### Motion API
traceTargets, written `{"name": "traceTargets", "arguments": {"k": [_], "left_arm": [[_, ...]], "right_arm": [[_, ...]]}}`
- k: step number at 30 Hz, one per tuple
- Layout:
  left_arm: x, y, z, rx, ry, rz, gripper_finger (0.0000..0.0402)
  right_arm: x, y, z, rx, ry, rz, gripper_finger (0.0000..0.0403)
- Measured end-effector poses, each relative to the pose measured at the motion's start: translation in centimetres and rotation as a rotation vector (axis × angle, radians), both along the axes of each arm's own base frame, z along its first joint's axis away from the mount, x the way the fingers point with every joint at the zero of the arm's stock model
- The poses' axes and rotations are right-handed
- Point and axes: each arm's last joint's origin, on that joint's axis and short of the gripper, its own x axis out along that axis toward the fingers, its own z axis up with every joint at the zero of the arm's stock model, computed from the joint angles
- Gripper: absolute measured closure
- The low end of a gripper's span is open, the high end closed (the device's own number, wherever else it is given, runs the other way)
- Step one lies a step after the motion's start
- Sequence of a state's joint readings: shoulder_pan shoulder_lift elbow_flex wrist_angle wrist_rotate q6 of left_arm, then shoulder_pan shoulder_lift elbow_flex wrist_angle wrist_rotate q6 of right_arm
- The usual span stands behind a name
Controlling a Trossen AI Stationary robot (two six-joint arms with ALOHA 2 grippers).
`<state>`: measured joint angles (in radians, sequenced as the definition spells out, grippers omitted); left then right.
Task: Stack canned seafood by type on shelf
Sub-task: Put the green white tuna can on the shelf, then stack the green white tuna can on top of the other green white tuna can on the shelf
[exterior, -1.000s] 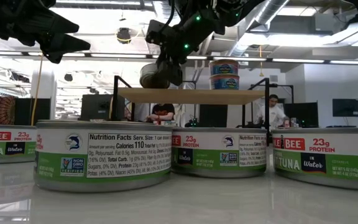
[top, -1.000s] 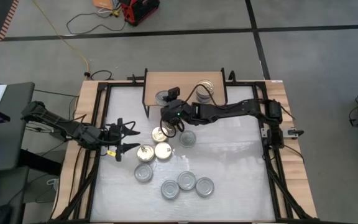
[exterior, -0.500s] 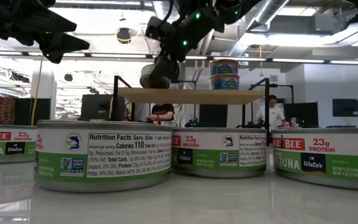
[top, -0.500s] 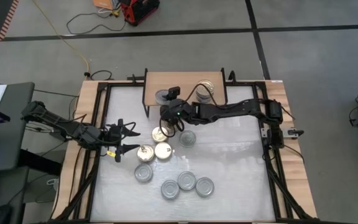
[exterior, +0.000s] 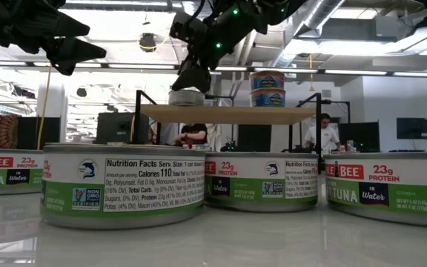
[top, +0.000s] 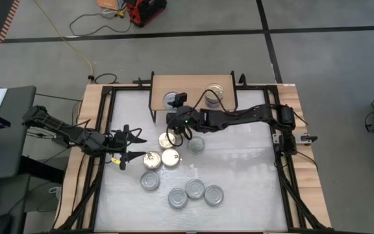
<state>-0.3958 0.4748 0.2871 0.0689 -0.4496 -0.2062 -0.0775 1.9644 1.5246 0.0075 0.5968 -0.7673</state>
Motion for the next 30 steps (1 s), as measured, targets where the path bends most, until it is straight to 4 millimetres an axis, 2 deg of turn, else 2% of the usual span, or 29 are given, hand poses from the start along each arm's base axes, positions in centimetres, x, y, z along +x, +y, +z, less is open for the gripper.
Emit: {"name": "traceTargets", "arguments": {"k": [2, 8, 13, 17, 21, 24, 30], "left_arm": [[0.0, 0.0, 0.0, 0.000, 0.000, 0.000, 0.0168], [0.0, 0.0, 0.0, -0.006, -0.001, -0.001, 0.0168], [0.0, 0.0, 0.0, -0.003, -0.004, -0.006, 0.0168], [0.0, 0.0, 0.0, -0.002, -0.001, -0.008, 0.0168], [0.0, 0.0, -0.2, 0.008, 0.024, -0.012, 0.0168], [0.0, 0.0, -0.4, 0.018, 0.040, -0.013, 0.0168], [-0.1, 0.0, -0.4, 0.021, 0.043, 0.000, 0.0168]], "right_arm": [[-0.1, -0.2, -0.1, -0.001, 0.011, -0.005, 0.0131], [-0.5, -2.4, -0.3, 0.026, 0.018, -0.075, 0.0131], [-0.4, -1.7, -0.3, 0.019, 0.017, -0.054, 0.0131], [-0.4, 0.5, 0.0, 0.052, 0.001, -0.022, 0.0131], [-1.5, 5.4, 1.6, 0.149, -0.026, 0.040, 0.0131], [-3.1, 8.1, 1.6, 0.324, 0.019, 0.036, 0.0131], [-6.8, 10.0, 0.6, 0.835, 0.144, -0.212, 0.0133]]}}
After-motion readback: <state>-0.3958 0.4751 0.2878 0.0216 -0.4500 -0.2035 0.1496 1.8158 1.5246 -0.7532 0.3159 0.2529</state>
